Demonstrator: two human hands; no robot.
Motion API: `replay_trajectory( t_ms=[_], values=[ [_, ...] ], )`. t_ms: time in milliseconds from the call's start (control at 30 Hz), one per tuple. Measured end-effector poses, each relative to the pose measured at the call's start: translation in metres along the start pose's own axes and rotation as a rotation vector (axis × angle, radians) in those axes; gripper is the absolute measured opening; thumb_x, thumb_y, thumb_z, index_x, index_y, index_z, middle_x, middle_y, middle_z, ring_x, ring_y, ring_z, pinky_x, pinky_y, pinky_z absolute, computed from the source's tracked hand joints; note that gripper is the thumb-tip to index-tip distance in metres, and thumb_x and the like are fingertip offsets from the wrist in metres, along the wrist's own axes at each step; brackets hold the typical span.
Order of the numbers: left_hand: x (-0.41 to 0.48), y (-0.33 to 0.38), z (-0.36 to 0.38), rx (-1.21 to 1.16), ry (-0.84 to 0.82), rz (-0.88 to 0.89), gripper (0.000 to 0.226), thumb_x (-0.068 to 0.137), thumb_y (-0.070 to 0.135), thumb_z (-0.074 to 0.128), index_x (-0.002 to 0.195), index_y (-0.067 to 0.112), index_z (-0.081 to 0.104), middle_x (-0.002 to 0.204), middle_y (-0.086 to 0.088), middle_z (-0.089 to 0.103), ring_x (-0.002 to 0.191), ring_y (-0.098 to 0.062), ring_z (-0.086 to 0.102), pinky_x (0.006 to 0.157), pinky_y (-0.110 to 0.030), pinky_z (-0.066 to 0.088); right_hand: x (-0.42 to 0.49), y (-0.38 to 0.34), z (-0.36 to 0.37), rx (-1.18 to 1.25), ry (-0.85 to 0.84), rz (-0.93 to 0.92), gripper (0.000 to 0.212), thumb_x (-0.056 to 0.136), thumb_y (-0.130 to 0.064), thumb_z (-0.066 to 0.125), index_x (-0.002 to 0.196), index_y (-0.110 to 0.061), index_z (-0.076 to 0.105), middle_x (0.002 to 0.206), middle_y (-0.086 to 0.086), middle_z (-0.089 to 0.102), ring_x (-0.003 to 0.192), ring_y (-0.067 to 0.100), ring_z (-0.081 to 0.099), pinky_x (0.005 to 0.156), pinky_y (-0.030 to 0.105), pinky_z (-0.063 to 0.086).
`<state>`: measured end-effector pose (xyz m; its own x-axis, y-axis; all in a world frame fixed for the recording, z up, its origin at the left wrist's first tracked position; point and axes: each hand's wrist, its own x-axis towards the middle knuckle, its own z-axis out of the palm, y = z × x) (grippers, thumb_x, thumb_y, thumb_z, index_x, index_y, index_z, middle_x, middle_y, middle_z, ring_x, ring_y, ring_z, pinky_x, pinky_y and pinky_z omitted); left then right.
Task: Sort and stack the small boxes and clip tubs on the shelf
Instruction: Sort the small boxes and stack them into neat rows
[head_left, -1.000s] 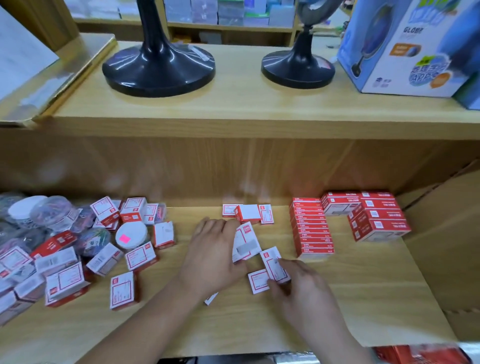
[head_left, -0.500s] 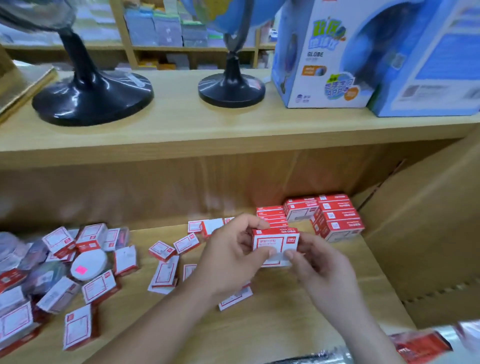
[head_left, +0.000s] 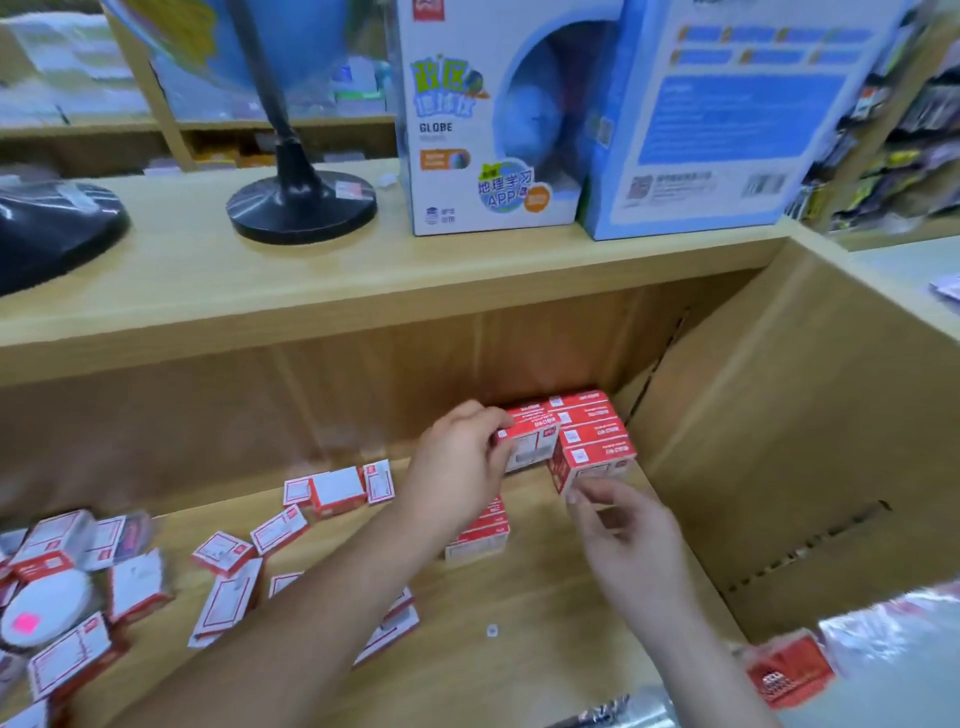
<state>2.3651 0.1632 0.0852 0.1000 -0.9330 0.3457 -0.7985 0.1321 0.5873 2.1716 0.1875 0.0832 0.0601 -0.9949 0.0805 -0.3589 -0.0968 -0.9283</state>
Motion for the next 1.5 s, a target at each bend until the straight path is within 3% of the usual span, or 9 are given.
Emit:
replay_trajectory(
  t_ms=[233, 433, 667, 767, 833, 900, 1067, 1300, 1500],
  values=[
    [0.011, -0.008, 0.018, 0.088, -0.064, 0.012, 0.023, 0.090, 0.020, 0.071, 0.112, 0.014, 0.074, 0.107, -0.003, 0.067, 0.096, -0.026, 0.065, 0.084, -0.038, 0.054, 0.008, 0.013, -0.007, -0.024, -0.101, 0.010, 0.014, 0.092, -0.011, 0.067, 0.084, -0.021, 0.075, 0.081, -0.015, 0.074, 0.077, 0.001, 0.066, 0.069, 0.012, 0.048],
    [0.010, -0.021, 0.030, 0.202, -0.042, 0.047, 0.022, 0.091, 0.026, 0.070, 0.110, 0.015, 0.070, 0.101, -0.005, 0.060, 0.086, -0.032, 0.065, 0.069, -0.045, 0.057, 0.003, 0.019, 0.003, -0.006, -0.153, 0.068, 0.019, 0.092, -0.009, 0.067, 0.079, -0.023, 0.073, 0.077, -0.014, 0.073, 0.072, 0.000, 0.065, 0.068, 0.012, 0.047],
    [-0.026, -0.047, -0.034, 0.045, 0.027, -0.026, 0.025, 0.089, 0.016, 0.068, 0.113, 0.017, 0.073, 0.098, 0.002, 0.064, 0.086, -0.018, 0.063, 0.080, -0.031, 0.055, -0.036, 0.025, 0.049, -0.191, -0.425, 0.064, 0.005, 0.087, -0.028, 0.068, 0.082, -0.030, 0.069, 0.065, -0.012, 0.067, 0.058, 0.001, 0.056, 0.061, 0.029, 0.049],
    [-0.083, -0.081, -0.072, 0.112, -0.016, -0.126, 0.020, 0.086, 0.021, 0.061, 0.101, 0.020, 0.074, 0.086, 0.006, 0.060, 0.078, -0.019, 0.061, 0.070, -0.038, 0.055, -0.051, 0.022, 0.080, -0.313, -0.526, 0.052, 0.033, 0.073, -0.058, 0.061, 0.090, -0.031, 0.065, 0.076, -0.013, 0.066, 0.069, 0.007, 0.061, 0.069, 0.036, 0.054],
    [-0.120, -0.089, -0.081, 0.164, -0.124, -0.173, 0.023, 0.086, 0.036, 0.060, 0.100, 0.024, 0.074, 0.092, 0.007, 0.062, 0.089, -0.019, 0.064, 0.074, -0.038, 0.056, -0.053, 0.016, 0.096, -0.389, -0.520, 0.002, 0.045, 0.066, -0.071, 0.058, 0.079, -0.028, 0.056, 0.079, -0.013, 0.057, 0.070, 0.010, 0.057, 0.067, 0.037, 0.052],
    [-0.140, -0.091, -0.079, 0.214, -0.185, -0.167, 0.037, 0.083, 0.055, 0.060, 0.109, 0.030, 0.072, 0.103, 0.007, 0.063, 0.097, -0.020, 0.063, 0.081, -0.037, 0.055, -0.057, 0.009, 0.105, -0.464, -0.521, -0.018, 0.053, 0.059, -0.079, 0.057, 0.074, -0.028, 0.051, 0.085, -0.010, 0.054, 0.074, 0.013, 0.057, 0.065, 0.037, 0.050],
    [-0.128, -0.092, -0.068, 0.263, -0.381, -0.208, 0.072, 0.074, 0.069, 0.062, 0.135, 0.031, 0.058, 0.117, 0.003, 0.064, 0.112, -0.022, 0.055, 0.098, -0.040, 0.045, -0.068, 0.001, 0.115, -0.579, -0.490, -0.049, 0.064, 0.055, -0.082, 0.055, 0.104, -0.041, 0.062, 0.101, -0.013, 0.054, 0.095, 0.010, 0.062, 0.072, 0.036, 0.054],
    [-0.141, -0.098, -0.105, -0.356, -0.207, -0.504, 0.022, 0.086, 0.016, 0.078, 0.105, 0.024, 0.071, 0.071, 0.010, 0.066, 0.058, -0.003, 0.056, 0.057, -0.018, 0.043, -0.074, 0.003, 0.117, -0.572, -0.509, -0.075, 0.049, 0.070, -0.067, 0.071, 0.112, -0.043, 0.064, 0.098, -0.016, 0.048, 0.094, 0.006, 0.060, 0.074, 0.034, 0.054],
    [-0.162, -0.099, -0.112, -0.477, -0.129, -0.558, 0.006, 0.091, 0.013, 0.074, 0.091, 0.020, 0.072, 0.070, 0.000, 0.071, 0.059, -0.009, 0.060, 0.056, -0.026, 0.047, -0.075, 0.006, 0.115, -0.484, -0.404, -0.037, 0.042, 0.067, -0.051, 0.083, 0.091, -0.034, 0.054, 0.083, -0.014, 0.058, 0.077, 0.009, 0.057, 0.066, 0.035, 0.050]
  ],
)
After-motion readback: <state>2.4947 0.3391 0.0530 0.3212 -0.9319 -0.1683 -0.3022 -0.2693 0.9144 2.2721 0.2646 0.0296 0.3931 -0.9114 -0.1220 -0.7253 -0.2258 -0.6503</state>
